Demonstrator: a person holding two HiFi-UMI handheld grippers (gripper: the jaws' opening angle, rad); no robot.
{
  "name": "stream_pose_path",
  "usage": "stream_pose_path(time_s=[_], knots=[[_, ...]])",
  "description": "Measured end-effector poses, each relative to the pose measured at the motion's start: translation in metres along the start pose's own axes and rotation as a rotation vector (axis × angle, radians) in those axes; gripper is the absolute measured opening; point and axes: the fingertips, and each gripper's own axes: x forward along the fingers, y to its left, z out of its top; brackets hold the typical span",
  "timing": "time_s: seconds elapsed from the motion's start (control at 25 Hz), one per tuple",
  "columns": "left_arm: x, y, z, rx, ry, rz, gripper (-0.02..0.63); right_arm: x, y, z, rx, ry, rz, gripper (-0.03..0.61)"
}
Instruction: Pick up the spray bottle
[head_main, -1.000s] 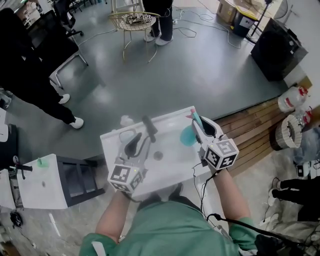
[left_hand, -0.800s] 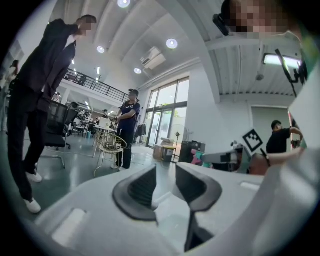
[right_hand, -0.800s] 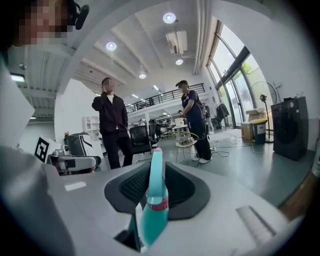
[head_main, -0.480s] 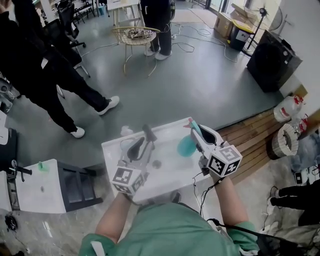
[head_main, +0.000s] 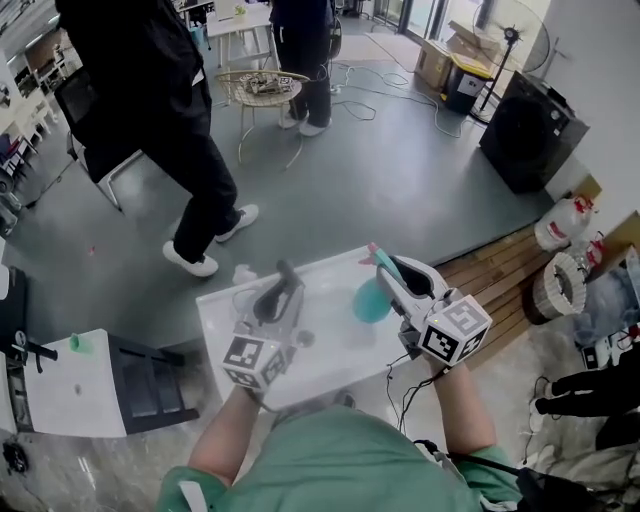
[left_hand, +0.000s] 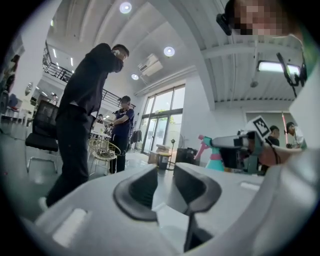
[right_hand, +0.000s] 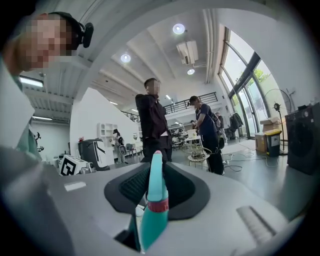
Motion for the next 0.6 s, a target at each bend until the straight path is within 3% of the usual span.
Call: stream_pose_path(time_s=[0.6], knots=[[0.008, -0.007, -0.013, -0.027, 0.025, -0.031, 0.106, -0.012, -0.010, -0.016, 0.025, 0.016, -0.038, 0.091]])
